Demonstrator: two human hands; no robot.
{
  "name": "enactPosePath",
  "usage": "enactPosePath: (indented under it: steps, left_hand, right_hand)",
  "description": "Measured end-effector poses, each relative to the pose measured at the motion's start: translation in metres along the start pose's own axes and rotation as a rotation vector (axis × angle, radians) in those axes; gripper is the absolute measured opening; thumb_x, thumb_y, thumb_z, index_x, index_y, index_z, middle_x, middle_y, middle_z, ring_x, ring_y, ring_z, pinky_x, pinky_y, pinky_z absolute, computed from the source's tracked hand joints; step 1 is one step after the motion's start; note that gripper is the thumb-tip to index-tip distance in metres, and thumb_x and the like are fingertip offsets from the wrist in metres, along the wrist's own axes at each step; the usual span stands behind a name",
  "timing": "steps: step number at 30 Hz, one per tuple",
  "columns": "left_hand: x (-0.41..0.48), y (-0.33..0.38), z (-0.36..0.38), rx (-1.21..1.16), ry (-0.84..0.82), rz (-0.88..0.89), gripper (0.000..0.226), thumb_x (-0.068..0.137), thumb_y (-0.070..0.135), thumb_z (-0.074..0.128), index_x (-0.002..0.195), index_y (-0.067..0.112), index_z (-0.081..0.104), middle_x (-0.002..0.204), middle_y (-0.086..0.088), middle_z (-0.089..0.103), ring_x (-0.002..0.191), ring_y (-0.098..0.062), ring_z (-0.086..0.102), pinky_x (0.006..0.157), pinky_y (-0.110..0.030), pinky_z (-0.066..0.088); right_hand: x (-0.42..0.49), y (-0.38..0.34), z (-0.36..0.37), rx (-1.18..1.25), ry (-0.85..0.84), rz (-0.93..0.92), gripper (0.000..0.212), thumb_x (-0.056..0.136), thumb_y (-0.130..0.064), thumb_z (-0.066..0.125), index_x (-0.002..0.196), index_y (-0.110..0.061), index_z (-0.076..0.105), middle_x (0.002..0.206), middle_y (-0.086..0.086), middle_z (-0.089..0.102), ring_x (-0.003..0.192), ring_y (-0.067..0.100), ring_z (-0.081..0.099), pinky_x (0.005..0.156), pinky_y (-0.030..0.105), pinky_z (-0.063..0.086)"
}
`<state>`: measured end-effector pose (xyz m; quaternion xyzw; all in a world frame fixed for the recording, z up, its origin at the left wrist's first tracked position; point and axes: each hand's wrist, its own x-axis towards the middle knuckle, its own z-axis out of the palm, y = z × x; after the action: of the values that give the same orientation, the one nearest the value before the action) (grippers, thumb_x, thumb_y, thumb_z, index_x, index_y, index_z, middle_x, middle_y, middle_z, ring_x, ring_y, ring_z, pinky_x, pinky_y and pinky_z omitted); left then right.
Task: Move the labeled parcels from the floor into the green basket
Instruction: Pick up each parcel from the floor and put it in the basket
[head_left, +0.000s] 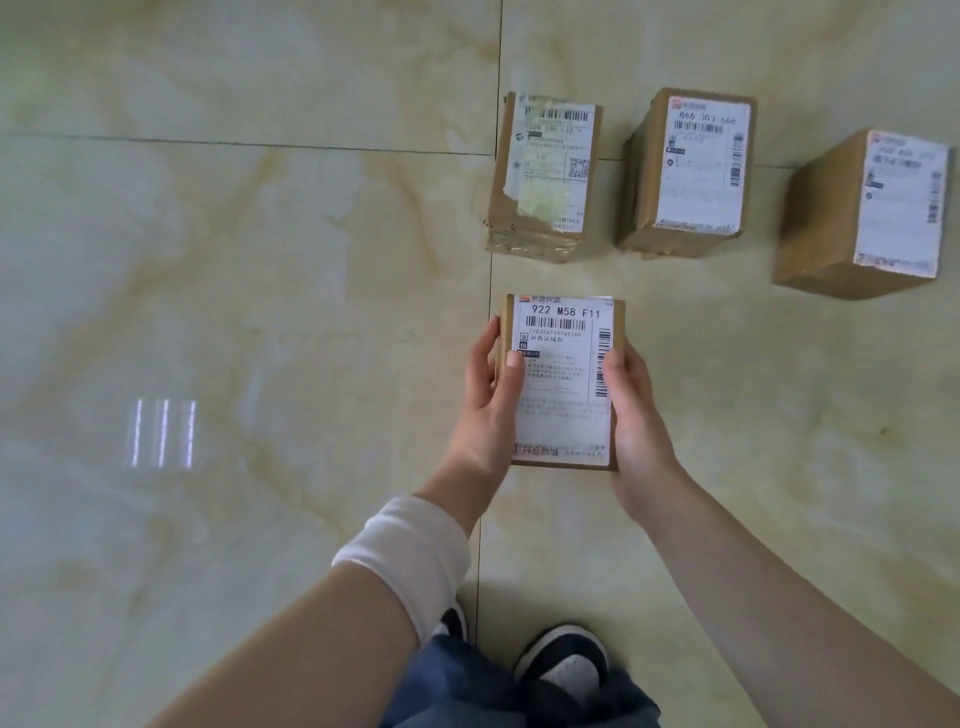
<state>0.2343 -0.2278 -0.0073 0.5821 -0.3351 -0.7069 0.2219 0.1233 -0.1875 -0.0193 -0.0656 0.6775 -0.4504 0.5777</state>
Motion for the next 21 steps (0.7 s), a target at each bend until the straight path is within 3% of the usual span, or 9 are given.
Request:
enactPosePath:
  steps: [4,9,13,16,19,21]
  left_hand:
    - [-0.070,0.070,0.002,-0.028,0.004,-0.039,0.045,0.096,0.033,0.038,0.140,0.034,0.029,0.127,-0.002,0.055,0.105,-0.012,0.058,0.089,-0.026,0.049]
    - [-0.189,0.209,-0.003,-0.113,0.021,-0.021,0.043,0.095,0.026,0.041,0.136,0.035,0.033,0.118,-0.006,0.057,0.087,-0.010,0.060,0.064,-0.012,0.053]
    - [-0.291,0.325,-0.022,-0.145,0.041,0.009,0.047,0.096,0.028,0.042,0.141,0.030,0.031,0.117,-0.007,0.059,0.082,-0.009,0.060,0.058,-0.011,0.053]
    - [-0.349,0.392,-0.045,-0.195,0.073,0.031,0.048,0.096,0.030,0.042,0.142,0.030,0.030,0.104,0.000,0.062,0.076,-0.007,0.061,0.054,-0.013,0.053]
    - [-0.389,0.434,-0.079,-0.242,0.133,0.076,0.048,0.096,0.030,0.043,0.142,0.029,0.030,0.095,0.007,0.061,0.074,-0.005,0.061,0.055,-0.012,0.053]
    - [-0.409,0.449,-0.108,-0.281,0.174,0.098,0.049,0.096,0.029,0.043,0.143,0.026,0.030,0.095,0.009,0.061,0.075,-0.002,0.062,0.056,-0.011,0.053]
  right_hand:
    - [-0.076,-0.063,0.015,-0.001,0.046,0.017,0.047,0.092,-0.043,0.046,0.137,-0.032,0.040,0.127,-0.004,0.060,0.110,0.015,0.062,0.089,0.039,0.053]
    - [-0.207,-0.185,0.049,-0.008,0.031,0.010,0.043,0.091,-0.042,0.046,0.133,-0.030,0.046,0.114,-0.005,0.066,0.095,0.009,0.066,0.070,0.027,0.053]
    - [-0.313,-0.287,0.092,-0.068,-0.036,-0.012,0.042,0.093,-0.041,0.046,0.133,-0.030,0.046,0.112,-0.005,0.068,0.096,0.010,0.067,0.072,0.028,0.054]
    - [-0.373,-0.346,0.130,-0.111,-0.084,-0.041,0.041,0.093,-0.043,0.046,0.133,-0.031,0.046,0.100,-0.012,0.070,0.090,0.007,0.069,0.073,0.029,0.056]
    - [-0.413,-0.377,0.175,-0.148,-0.136,-0.044,0.049,0.091,-0.045,0.049,0.137,-0.029,0.042,0.114,-0.004,0.068,0.104,0.015,0.067,0.084,0.036,0.056]
    - [-0.435,-0.383,0.210,-0.165,-0.149,-0.052,0.049,0.092,-0.044,0.050,0.137,-0.028,0.042,0.113,-0.005,0.067,0.101,0.014,0.066,0.076,0.031,0.056]
